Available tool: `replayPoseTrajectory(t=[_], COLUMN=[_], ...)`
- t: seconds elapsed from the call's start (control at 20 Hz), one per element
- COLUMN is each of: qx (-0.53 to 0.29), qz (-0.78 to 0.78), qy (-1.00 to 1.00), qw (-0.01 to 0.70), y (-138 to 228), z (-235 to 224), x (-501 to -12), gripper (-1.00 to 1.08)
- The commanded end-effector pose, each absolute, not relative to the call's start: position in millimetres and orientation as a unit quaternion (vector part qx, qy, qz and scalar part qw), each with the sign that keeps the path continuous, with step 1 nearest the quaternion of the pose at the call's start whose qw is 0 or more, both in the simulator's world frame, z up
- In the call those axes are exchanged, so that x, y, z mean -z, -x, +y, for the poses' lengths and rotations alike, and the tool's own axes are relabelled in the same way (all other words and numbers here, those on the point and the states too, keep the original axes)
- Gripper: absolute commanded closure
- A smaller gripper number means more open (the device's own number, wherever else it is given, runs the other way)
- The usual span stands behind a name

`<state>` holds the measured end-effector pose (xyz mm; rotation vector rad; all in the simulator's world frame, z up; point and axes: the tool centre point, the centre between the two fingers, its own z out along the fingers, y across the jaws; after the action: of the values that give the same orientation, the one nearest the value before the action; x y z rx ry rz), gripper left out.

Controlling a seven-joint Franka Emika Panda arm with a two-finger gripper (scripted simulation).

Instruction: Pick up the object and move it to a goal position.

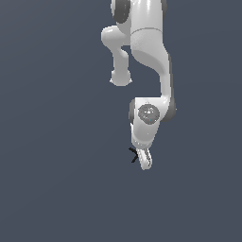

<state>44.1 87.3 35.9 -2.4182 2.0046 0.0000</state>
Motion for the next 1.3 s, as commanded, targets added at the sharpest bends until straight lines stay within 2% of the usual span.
replayPoseTrajectory(t=[0.0,0.3,0.35,1.25], qx=[0.000,0.000,0.000,0.000], qz=[0.639,0.639,0.639,0.639], qy=[0.770,0.769,0.769,0.769], qw=[0.000,0.000,0.000,0.000], y=[-43.4,-44.7,-44.7,-37.5], z=[87.3,87.4,87.4,90.6], x=[-22.8,-13.5,-13.5,-25.8], gripper=[-0.92,-0.92,1.08,1.08])
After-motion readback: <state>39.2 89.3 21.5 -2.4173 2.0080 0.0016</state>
